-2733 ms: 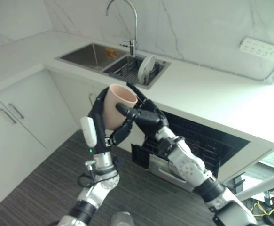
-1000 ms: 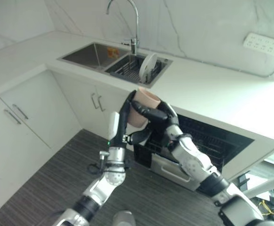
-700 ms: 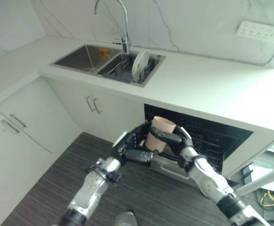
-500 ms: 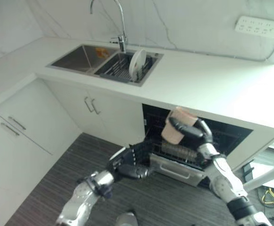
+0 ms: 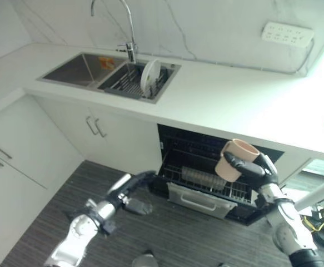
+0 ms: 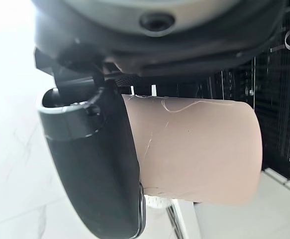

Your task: Place the dishes in the dishwasher.

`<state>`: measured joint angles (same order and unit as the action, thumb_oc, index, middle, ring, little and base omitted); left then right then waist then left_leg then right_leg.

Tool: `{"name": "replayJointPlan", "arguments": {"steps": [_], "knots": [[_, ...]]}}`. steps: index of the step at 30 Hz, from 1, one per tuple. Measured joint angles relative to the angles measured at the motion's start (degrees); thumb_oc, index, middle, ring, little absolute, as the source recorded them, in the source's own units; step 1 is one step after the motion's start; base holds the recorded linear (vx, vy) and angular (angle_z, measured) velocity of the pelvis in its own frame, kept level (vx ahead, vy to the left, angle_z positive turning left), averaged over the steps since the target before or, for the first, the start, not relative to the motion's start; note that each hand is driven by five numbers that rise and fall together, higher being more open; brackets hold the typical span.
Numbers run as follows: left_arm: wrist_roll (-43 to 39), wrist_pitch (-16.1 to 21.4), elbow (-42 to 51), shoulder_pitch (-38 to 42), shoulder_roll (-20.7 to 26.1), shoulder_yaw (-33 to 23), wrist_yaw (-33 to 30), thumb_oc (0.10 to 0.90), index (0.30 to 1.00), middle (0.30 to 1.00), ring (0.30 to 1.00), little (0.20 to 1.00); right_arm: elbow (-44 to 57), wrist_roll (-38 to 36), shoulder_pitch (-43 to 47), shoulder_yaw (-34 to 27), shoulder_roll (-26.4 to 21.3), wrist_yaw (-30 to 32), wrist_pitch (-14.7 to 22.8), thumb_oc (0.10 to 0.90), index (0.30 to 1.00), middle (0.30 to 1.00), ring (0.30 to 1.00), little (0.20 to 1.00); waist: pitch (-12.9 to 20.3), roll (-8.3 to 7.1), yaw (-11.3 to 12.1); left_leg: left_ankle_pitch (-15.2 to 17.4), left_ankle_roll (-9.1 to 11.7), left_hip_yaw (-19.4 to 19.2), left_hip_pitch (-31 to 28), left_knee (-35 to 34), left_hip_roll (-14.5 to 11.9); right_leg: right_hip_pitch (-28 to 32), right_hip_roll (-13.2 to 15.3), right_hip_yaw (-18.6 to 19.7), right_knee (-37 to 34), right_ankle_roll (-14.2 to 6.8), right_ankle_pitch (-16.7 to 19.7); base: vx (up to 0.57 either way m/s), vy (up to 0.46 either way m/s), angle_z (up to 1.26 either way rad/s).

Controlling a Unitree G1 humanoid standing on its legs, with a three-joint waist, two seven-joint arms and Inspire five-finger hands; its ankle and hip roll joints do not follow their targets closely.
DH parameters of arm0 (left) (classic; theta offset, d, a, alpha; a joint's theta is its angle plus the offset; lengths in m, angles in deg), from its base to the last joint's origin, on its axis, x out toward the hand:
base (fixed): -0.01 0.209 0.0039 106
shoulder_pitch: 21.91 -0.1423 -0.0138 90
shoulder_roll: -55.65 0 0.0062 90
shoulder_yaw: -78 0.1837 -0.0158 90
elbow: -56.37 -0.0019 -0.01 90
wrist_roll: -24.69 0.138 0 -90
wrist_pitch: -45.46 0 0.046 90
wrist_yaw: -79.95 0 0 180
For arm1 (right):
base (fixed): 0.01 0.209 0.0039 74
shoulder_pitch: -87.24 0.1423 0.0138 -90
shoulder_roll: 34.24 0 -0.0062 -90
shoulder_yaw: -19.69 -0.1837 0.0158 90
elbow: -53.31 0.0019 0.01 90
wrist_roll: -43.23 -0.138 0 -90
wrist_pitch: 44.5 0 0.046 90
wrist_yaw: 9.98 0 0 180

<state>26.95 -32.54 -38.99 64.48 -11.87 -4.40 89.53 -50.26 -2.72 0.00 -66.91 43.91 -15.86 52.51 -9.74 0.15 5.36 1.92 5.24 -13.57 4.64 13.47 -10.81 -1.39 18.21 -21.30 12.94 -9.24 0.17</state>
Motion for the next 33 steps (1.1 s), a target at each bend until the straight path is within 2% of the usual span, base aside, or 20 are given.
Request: {"name": "replayJointPlan", "arguments": {"steps": [2,4,6,9,11,13,15,19,21,23,27,33], "knots": [[3.6,2.7,0.1,1.9,0.1,-0.2,-3.0,0.8,0.9,0.9,0.9,0.9,-0.5,1.6,0.0,0.1,0.0,-0.1,-1.5,0.4,0.3,0.3,0.3,0.3,0.0,-0.06,0.0,0.0,0.0,0.0,0.0,0.1,0.0,0.0,0.0,0.1,0.0,0.0,0.0,0.11,-0.05,-0.01],[10.7,4.7,0.1,5.5,1.5,2.2,-6.5,0.8,0.9,0.9,0.9,0.9,-0.6,3.4,0.4,0.4,-0.8,-0.9,-3.1,0.4,0.3,0.3,0.3,0.3,-0.1,-0.16,0.0,0.0,0.0,0.0,0.3,0.2,0.0,-0.3,0.0,0.1,0.0,0.0,0.0,0.04,-0.035,-0.01],[14.3,6.1,0.1,8.2,2.5,4.1,-8.4,0.8,0.9,0.9,0.9,0.9,-0.7,4.3,1.1,0.6,-2.1,-1.4,-3.9,0.4,0.3,0.3,0.3,0.3,-0.1,-0.23,-0.2,-0.2,0.3,-0.1,0.5,0.2,0.0,-0.7,0.0,0.4,0.3,0.0,0.0,0.0,-0.007,-0.03],[19.9,9.0,0.2,14.6,6.8,6.5,-11.9,0.8,0.9,0.9,0.9,0.9,-2.2,4.2,6.0,1.2,-5.8,-1.9,-5.5,0.4,0.3,0.3,0.3,0.3,-0.9,-0.68,-1.3,-0.7,0.2,-0.4,3.1,0.5,0.0,-4.2,0.1,1.2,0.7,0.1,0.2,-0.11,-0.006,-0.06],[21.2,9.6,-1.2,20.8,10.8,9.4,-13.9,0.8,0.9,0.9,0.9,0.9,-4.7,4.1,11.7,2.5,-8.9,-1.9,-6.7,0.4,0.3,0.3,0.3,0.3,-3.0,-0.5,-2.5,-1.4,0.0,-0.6,5.3,1.3,0.0,-7.1,0.1,2.1,1.2,0.4,1.2,-0.26,0.033,-0.16],[21.1,9.4,-4.7,32.4,13.9,13.6,-15.8,0.8,0.9,0.9,0.9,0.9,-9.4,4.0,23.2,3.8,-14.4,-2.9,-8.1,0.4,0.3,0.3,0.3,0.3,-8.4,0.83,-2.4,-2.4,-1.1,-2.0,9.4,2.6,0.1,-11.5,0.1,3.8,1.4,1.0,3.7,-0.13,0.042,-0.3],[21.1,9.1,-8.2,39.7,14.3,17.3,-15.8,0.8,0.9,0.9,0.9,0.9,-15.9,4.0,30.4,3.9,-15.3,-3.5,-9.0,0.4,0.3,0.3,0.3,0.3,-11.8,1.34,-2.6,-2.6,-1.5,-2.0,11.3,3.3,0.8,-13.5,0.5,4.9,1.4,0.9,4.8,-0.01,0.036,-0.15],[20.6,9.2,-8.1,40.5,14.3,20.2,-11.2,0.8,0.9,0.9,0.9,0.9,-21.4,4.1,31.1,5.2,-15.4,-4.3,-10.7,0.4,0.3,0.3,0.3,0.3,-14.4,1.55,-3.3,-2.1,-1.7,-2.2,10.2,3.3,1.3,-12.8,0.6,6.2,0.3,0.7,5.1,0.02,0.016,-0.11],[20.3,9.1,-7.9,40.9,14.2,22.4,-5.6,0.8,0.9,0.9,0.9,0.9,-22.9,4.1,31.2,5.4,-15.4,-5.2,-11.1,0.4,0.3,0.3,0.3,0.3,-16.0,1.78,-3.6,-1.8,-1.6,-1.9,9.2,3.0,1.6,-12.3,0.6,6.7,0.0,0.6,5.3,0.01,0.017,-0.17],[19.7,8.9,-7.4,41.3,14.2,24.2,-2.6,0.8,0.9,0.9,0.9,0.9,-23.7,4.2,31.1,5.4,-15.5,-5.5,-11.2,0.4,0.3,0.3,0.3,0.3,-16.3,1.81,-3.8,-1.6,-1.4,-1.7,8.9,2.7,1.8,-12.2,0.6,6.9,-0.3,0.5,5.4,-0.02,0.016,-0.08],[16.1,6.3,-7.6,46.2,14.7,28.3,5.5,0.8,0.9,0.9,0.9,0.9,-26.9,4.1,38.0,6.1,-18.2,-6.3,-11.7,0.4,0.3,0.3,0.3,0.3,-19.6,1.98,-3.8,-1.7,-1.4,-2.0,10.8,3.3,1.9,-14.4,0.5,8.1,-0.8,0.5,6.6,-0.13,0.002,-0.1],[14.1,3.3,-7.5,49.8,14.7,30.7,9.8,0.8,0.9,0.9,0.9,0.9,-29.2,4.0,43.1,8.5,-18.1,-6.0,-12.1,0.4,0.3,0.3,0.3,0.3,-20.9,2.02,-3.5,-1.8,-1.5,-2.0,12.8,3.6,1.9,-16.4,0.5,8.2,-0.8,0.6,7.1,-0.1,0.007,-0.02]]}}
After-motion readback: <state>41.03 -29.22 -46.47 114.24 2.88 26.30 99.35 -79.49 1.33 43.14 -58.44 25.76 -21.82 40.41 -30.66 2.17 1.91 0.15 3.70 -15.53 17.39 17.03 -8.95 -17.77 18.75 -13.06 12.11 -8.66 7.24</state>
